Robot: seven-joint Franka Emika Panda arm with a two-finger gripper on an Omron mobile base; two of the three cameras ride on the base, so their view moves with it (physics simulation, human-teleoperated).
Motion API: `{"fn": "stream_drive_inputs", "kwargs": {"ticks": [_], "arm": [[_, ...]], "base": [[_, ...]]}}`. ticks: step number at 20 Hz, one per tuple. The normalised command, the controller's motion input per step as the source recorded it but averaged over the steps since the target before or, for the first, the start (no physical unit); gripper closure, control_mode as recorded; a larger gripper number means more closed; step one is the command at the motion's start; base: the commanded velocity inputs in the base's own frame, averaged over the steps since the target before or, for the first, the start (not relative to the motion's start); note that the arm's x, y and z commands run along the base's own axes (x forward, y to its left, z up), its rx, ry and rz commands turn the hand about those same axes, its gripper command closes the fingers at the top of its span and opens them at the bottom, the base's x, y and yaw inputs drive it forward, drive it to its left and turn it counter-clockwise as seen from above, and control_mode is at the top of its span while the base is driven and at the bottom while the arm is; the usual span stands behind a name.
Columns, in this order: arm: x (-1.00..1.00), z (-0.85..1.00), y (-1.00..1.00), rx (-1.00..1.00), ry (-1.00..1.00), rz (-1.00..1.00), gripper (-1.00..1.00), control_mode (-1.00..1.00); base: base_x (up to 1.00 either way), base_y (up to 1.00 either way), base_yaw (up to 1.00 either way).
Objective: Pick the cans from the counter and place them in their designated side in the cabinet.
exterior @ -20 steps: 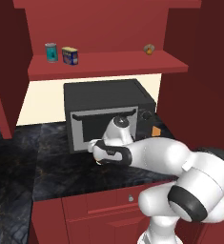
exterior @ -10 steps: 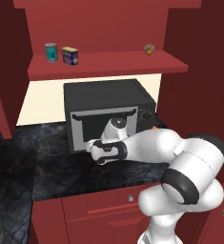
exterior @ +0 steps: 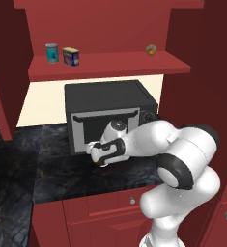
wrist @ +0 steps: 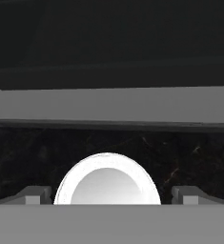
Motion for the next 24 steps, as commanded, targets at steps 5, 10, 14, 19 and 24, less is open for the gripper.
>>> {"fn": "stream_drive_inputs", "kwargs": {"ticks": [5,10,14,19,24], "arm": [[0.16,-0.22,0.07,0.00,0.00,0.00,1.00,-1.00],[0.06,-0.13,0.03,0.00,0.00,0.00,1.00,-1.00],[0.00,0.00,0.00,0.00,0.00,0.00,1.00,-1.00],[-0.10,0.00,0.00,0.00,-0.01,0.00,1.00,-1.00],[-0.23,0.03,-0.01,0.00,-0.01,0.01,1.00,-1.00]], "base": [[0.00,0.00,0.00],[0.00,0.00,0.00],[0.00,0.00,0.00],[0.00,0.00,0.00],[0.00,0.00,0.00]]}}
